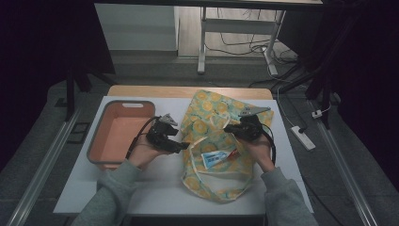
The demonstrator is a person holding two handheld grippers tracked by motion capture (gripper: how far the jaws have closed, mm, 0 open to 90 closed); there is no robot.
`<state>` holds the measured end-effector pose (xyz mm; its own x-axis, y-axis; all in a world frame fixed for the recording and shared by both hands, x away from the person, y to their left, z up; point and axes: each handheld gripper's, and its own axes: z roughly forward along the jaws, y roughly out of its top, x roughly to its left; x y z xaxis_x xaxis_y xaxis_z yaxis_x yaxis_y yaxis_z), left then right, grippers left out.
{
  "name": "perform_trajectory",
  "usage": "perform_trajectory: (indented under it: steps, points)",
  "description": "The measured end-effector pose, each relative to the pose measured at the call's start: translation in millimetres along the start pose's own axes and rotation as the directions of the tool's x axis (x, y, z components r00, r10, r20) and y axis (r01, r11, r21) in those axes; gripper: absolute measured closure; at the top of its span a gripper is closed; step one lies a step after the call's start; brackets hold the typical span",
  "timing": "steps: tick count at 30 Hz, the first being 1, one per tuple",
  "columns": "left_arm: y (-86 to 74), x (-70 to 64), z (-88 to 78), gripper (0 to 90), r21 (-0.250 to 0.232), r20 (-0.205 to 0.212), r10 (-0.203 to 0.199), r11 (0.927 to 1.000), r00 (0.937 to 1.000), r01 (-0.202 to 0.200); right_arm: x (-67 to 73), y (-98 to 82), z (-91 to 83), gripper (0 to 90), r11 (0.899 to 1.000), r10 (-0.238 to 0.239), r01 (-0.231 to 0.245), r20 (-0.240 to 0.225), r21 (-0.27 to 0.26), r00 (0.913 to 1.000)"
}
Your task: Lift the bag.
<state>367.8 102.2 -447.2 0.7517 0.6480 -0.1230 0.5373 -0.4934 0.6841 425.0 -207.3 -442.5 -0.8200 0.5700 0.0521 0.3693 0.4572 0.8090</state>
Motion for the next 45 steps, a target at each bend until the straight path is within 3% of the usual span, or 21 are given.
perform_trajectory:
  steps: [5, 8, 11, 14, 17, 20, 28, 30, 32, 35, 40, 42, 45]
  points:
    - [7.2, -5.5, 31.1, 18.4, 0.056, -0.039, 0.004, 0.9985, 0.9992, -0.002, 1.4, -0.4, 3.1, 89.7, 1.0, -0.002, 0.002, -0.006, 0.009, 1.0]
    - [10.0, -11.6, 49.6, 19.0, 0.106, -0.082, 0.029, 0.9942, 0.9962, -0.02, 1.8, 0.4, 3.1, 89.7, 1.0, -0.004, 0.004, -0.005, 0.013, 1.0]
    - [5.6, -14.4, 57.3, 29.1, 0.157, -0.094, 0.059, 0.9866, 0.9938, -0.044, 1.4, 0.7, 1.6, 89.7, 1.0, -0.004, 0.004, -0.006, 0.006, 1.0]
    - [-1.0, -17.4, 55.0, 47.2, 0.182, -0.092, 0.066, 0.9821, 0.9935, -0.049, -0.4, -0.2, -0.2, 89.7, 1.0, -0.001, 0.001, -0.006, 0.005, 1.0]
    - [-6.5, -17.5, 47.7, 66.2, 0.183, -0.066, 0.072, 0.9813, 0.9952, -0.058, -2.2, -1.2, -2.2, 89.7, 1.0, 0.001, -0.001, -0.005, 0.008, 1.0]
    - [-8.8, -13.0, 39.4, 80.9, 0.152, -0.026, 0.044, 0.9875, 0.9987, -0.039, -3.9, -2.2, -3.6, 89.7, 1.0, 0.006, -0.006, -0.003, 0.008, 1.0]
    - [-11.1, -5.1, 22.0, 87.9, 0.1, 0.073, 0.004, 0.9949, 0.9973, -0.011, -4.5, -4.1, -3.9, 88.9, 1.0, 0.017, -0.016, -0.017, 0.018, 0.9997]
    - [-11.8, -2.1, 19.1, 88.2, 0.088, 0.08, -0.011, 0.9961, 0.9967, 0.004, -2.8, -4.3, -3.5, 78.0, 1.0, 0.015, -0.013, -0.049, 0.028, 0.9987]
    - [-12.7, 0.5, 16.6, 88.3, 0.082, 0.086, -0.021, 0.9965, 0.9961, 0.014, 2.1, -4.2, -5.7, 58.5, 0.999, 0.023, -0.022, -0.071, 0.025, 0.9972]
    - [-13.9, 2.9, 12.3, 88.3, 0.069, 0.089, -0.028, 0.9974, 0.9956, 0.022, 10.5, -5.4, -19.0, 41.2, 0.998, 0.059, -0.06, -0.153, -0.006, 0.9865]
    - [-15.8, 6.3, 9.5, 88.3, 0.061, 0.112, -0.041, 0.9975, 0.9928, 0.035, 30.8, -17.8, -65.2, 34.9, 0.995, 0.03, -0.044, -0.142, -0.093, 0.9895]
    - [-16.0, 6.6, 9.5, 88.3, 0.057, 0.118, -0.043, 0.9977, 0.992, 0.036, 33.5, -28.7, -84.3, 34.9, 0.995, 0.038, -0.048, -0.109, -0.093, 0.9933]
    - [-15.8, 6.3, 8.6, 88.3, 0.05, 0.13, -0.043, 0.9981, 0.9906, 0.037, 32.5, -53.4, -104.9, 35.1, 0.995, 0.064, -0.065, -0.014, -0.071, 0.9978]
